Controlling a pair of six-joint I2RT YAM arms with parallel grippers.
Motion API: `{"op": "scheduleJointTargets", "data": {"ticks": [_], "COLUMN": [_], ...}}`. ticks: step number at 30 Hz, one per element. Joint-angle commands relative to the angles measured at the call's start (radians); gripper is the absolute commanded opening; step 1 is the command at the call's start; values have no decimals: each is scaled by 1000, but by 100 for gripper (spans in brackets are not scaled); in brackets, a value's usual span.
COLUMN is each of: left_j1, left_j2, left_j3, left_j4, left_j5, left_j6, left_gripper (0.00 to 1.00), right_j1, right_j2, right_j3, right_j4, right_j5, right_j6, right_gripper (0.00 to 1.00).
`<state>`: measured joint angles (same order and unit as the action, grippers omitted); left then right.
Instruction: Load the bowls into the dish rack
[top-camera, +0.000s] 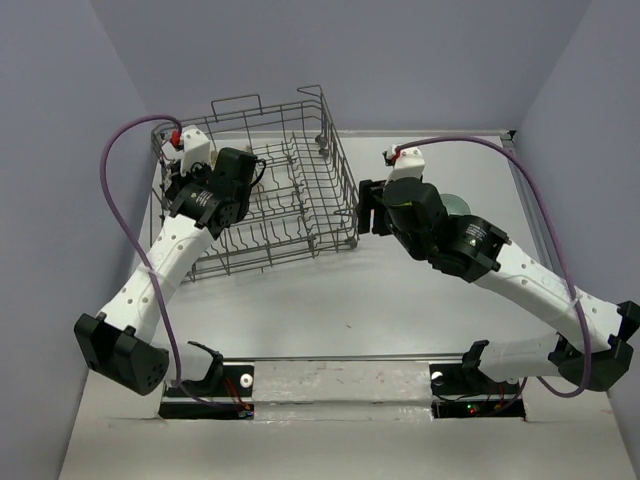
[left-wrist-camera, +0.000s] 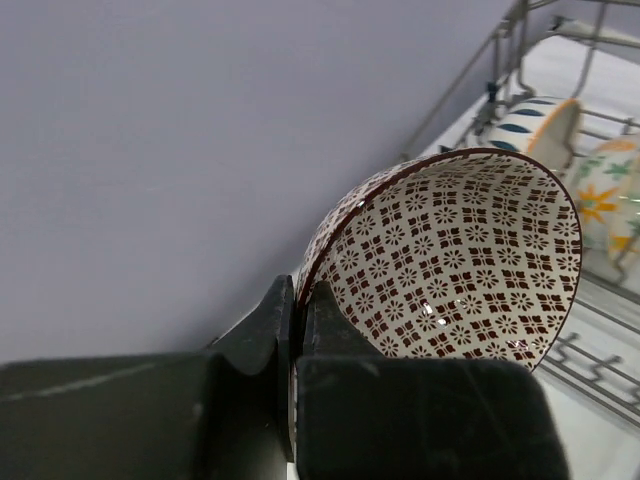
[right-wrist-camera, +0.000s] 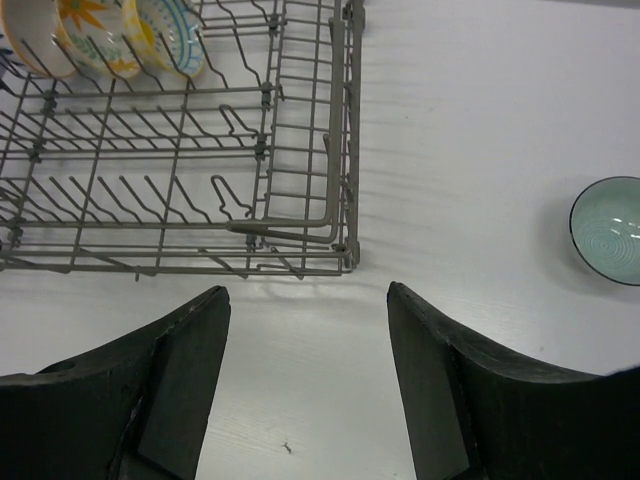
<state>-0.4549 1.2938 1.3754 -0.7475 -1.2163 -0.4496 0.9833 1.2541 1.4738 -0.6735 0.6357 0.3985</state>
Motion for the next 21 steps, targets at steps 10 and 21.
{"op": "scheduleJointTargets", "data": {"ticks": [10, 21], "left_j1": [22, 27], "left_j2": [-137, 66], "left_j3": [-300, -237], "left_j4": [667, 576], "left_j5": [-295, -270], "left_j6": [727, 659], "left_gripper": [0, 0], "right_j1": [8, 8], "right_j2": [-50, -88], "right_j3": [-102, -151], "right_j4": [34, 34], "right_j5": [1, 13], "right_j6": [42, 31], "right_gripper": [70, 71]}}
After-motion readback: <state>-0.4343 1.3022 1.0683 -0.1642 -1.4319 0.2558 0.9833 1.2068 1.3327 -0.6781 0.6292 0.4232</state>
